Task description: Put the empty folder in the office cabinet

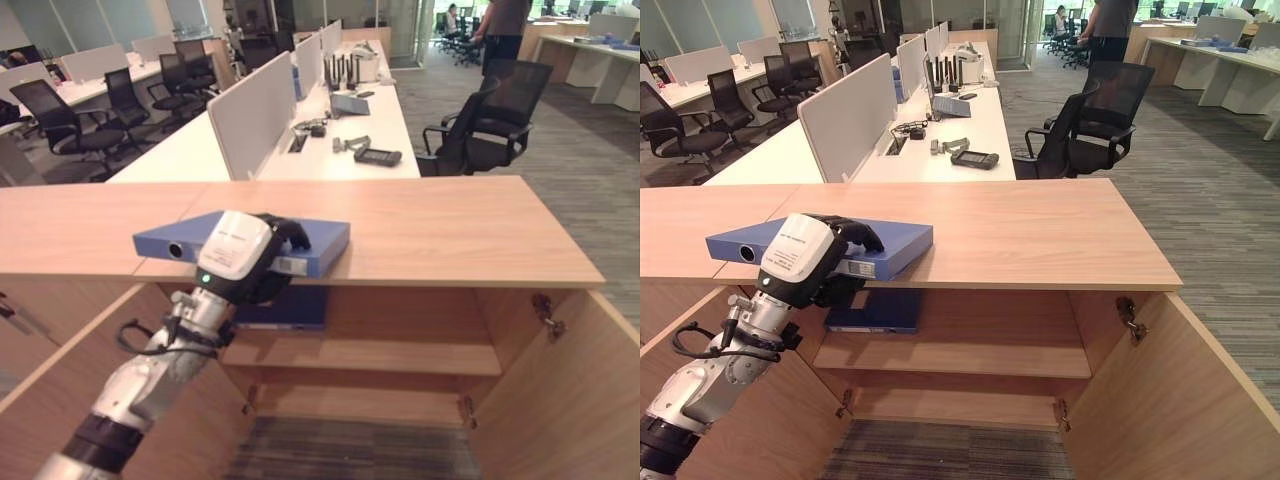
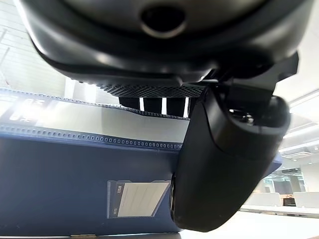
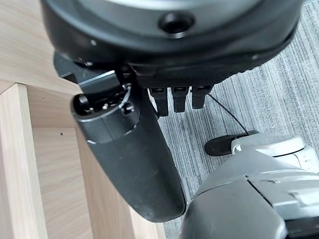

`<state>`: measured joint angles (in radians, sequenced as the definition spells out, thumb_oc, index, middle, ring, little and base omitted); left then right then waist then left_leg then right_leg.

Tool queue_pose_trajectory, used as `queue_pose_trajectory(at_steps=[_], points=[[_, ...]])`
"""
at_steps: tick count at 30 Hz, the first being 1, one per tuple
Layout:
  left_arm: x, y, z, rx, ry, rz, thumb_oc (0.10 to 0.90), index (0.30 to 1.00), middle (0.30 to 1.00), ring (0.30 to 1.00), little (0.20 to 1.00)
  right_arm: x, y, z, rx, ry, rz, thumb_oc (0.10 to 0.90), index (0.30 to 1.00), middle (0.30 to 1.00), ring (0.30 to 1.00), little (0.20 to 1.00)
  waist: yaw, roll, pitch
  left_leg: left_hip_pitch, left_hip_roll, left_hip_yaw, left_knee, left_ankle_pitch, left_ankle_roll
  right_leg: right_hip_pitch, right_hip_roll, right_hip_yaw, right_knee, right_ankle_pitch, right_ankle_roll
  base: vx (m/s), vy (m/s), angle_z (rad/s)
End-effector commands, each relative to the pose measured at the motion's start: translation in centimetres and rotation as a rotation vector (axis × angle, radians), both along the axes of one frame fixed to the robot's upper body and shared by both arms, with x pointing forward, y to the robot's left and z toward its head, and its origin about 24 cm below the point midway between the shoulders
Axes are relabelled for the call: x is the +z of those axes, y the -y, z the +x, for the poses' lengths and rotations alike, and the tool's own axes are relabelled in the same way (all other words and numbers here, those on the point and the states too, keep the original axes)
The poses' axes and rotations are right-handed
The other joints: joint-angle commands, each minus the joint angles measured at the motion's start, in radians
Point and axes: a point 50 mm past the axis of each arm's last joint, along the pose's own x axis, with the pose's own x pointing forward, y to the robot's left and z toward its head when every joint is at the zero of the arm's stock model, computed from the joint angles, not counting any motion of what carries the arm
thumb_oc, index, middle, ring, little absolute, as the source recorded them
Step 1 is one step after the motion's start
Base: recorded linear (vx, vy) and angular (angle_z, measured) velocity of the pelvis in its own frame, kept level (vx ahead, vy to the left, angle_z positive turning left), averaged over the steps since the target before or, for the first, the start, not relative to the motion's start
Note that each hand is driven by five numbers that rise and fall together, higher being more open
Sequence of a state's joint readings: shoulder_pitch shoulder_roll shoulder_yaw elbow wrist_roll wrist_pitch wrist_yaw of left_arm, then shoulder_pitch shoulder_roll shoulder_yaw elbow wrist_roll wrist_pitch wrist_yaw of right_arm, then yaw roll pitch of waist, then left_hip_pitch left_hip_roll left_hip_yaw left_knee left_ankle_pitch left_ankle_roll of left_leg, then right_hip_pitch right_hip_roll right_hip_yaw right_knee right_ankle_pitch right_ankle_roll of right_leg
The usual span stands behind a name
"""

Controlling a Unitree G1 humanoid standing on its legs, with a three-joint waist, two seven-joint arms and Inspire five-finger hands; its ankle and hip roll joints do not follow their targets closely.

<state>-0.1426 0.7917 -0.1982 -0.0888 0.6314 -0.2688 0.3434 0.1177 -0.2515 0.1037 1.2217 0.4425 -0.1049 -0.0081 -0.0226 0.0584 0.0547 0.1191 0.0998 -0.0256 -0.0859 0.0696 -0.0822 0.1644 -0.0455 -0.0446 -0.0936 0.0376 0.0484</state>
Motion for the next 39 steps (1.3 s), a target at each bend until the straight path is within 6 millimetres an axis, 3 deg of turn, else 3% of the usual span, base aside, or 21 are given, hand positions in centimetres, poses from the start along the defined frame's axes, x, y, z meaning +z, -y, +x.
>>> queue_pose_trajectory(at_steps=[1, 2, 3, 8, 16, 19, 27, 29, 39], points=[[6.8, -0.4, 0.5, -0.019, 0.27, -0.193, 0.4, 0.3, 0.3, 0.3, 0.3, 0.8, 0.5, 3.5, -0.026, 0.12, -0.006, 0.8, 0.9, 0.9, 0.9, 0.9, 0.012, -0.015, 0.034, 0.05, 0.058, 0.02, -0.001, -0.071, -0.064, 0.034, -0.056, -0.057, 0.013, -0.097, 0.082, 0.0, 0.0, 0.0], [8.5, -0.6, 0.0, -0.033, 0.34, -0.246, 0.4, 0.3, 0.3, 0.3, 0.3, 0.8, 0.5, 3.7, -0.021, 0.124, -0.003, 0.8, 0.9, 0.9, 0.9, 0.9, 0.018, -0.012, 0.033, 0.046, 0.056, 0.017, -0.001, -0.069, -0.063, 0.033, -0.056, -0.058, 0.012, -0.097, 0.082, 0.01, -0.01, 0.04], [8.4, -0.7, -0.1, -0.032, 0.339, -0.246, 0.4, 0.3, 0.3, 0.3, 0.3, 0.8, 0.5, 3.7, -0.02, 0.123, -0.003, 0.8, 0.9, 0.9, 0.9, 0.9, 0.018, -0.012, 0.033, 0.05, 0.057, 0.017, -0.001, -0.076, -0.064, 0.037, -0.056, -0.059, 0.012, -0.104, 0.082, -0.01, -0.013, 0.03], [12.7, -2.0, -1.7, -0.069, 0.524, -0.411, 0.4, 0.3, 0.3, 0.3, 0.3, 0.9, 0.4, 4.3, 0.013, 0.129, 0.006, 0.8, 0.9, 0.9, 0.9, 0.9, 0.032, -0.001, 0.032, 0.044, 0.051, 0.008, -0.001, -0.065, -0.062, 0.037, -0.058, -0.069, 0.012, -0.1, 0.081, -0.01, -0.008, 0.05], [15.7, -2.9, -3.7, -0.188, 0.635, -0.562, 0.4, 0.3, 0.3, 0.3, 0.3, 1.1, 0.7, 4.9, 0.034, 0.134, 0.006, 0.8, 0.9, 0.9, 0.9, 0.9, 0.046, 0.013, 0.028, 0.037, 0.044, -0.011, -0.001, -0.06, -0.061, 0.043, -0.061, -0.088, 0.019, -0.105, 0.077, 0.0, -0.004, 0.13], [16.9, -2.9, -4.5, -0.328, 0.603, -0.648, 0.4, 0.3, 0.3, 0.3, 0.3, 1.2, 1.0, 4.9, 0.038, 0.13, 0.002, 0.8, 0.9, 0.9, 0.9, 0.9, 0.055, 0.018, 0.028, 0.032, 0.04, -0.026, -0.001, -0.057, -0.06, 0.047, -0.061, -0.102, 0.024, -0.108, 0.076, -0.01, -0.011, 0.1], [17.3, -5.4, -5.6, -0.535, 0.417, -0.865, 0.4, 0.3, 0.3, 0.3, 0.3, 1.1, 1.4, 4.4, 0.056, 0.107, 0.008, 0.8, 0.9, 0.9, 0.9, 0.9, 0.068, 0.028, 0.025, 0.023, 0.036, -0.044, -0.001, -0.052, -0.062, 0.05, -0.062, -0.118, 0.027, -0.113, 0.073, -0.01, -0.002, 0.11], [16.7, -6.3, -5.9, -0.668, 0.256, -0.956, 0.4, 0.3, 0.3, 0.3, 0.3, 1.1, 1.5, 4.0, 0.055, 0.096, 0.02, 0.8, 0.9, 0.9, 0.9, 0.9, 0.077, 0.032, 0.023, 0.022, 0.034, -0.049, -0.001, -0.05, -0.063, 0.053, -0.062, -0.123, 0.026, -0.114, 0.072, -0.01, 0.002, 0.06], [14.8, -8.1, -5.6, -0.7, -0.078, -1.038, 0.4, 0.3, 0.3, 0.3, 0.3, 1.0, 1.7, 3.8, 0.081, 0.071, 0.025, 0.8, 0.9, 0.9, 0.9, 0.9, 0.107, 0.042, 0.024, 0.02, 0.036, -0.066, -0.001, -0.047, -0.065, 0.066, -0.063, -0.136, 0.028, -0.122, 0.073, -0.01, -0.003, 0.06]])
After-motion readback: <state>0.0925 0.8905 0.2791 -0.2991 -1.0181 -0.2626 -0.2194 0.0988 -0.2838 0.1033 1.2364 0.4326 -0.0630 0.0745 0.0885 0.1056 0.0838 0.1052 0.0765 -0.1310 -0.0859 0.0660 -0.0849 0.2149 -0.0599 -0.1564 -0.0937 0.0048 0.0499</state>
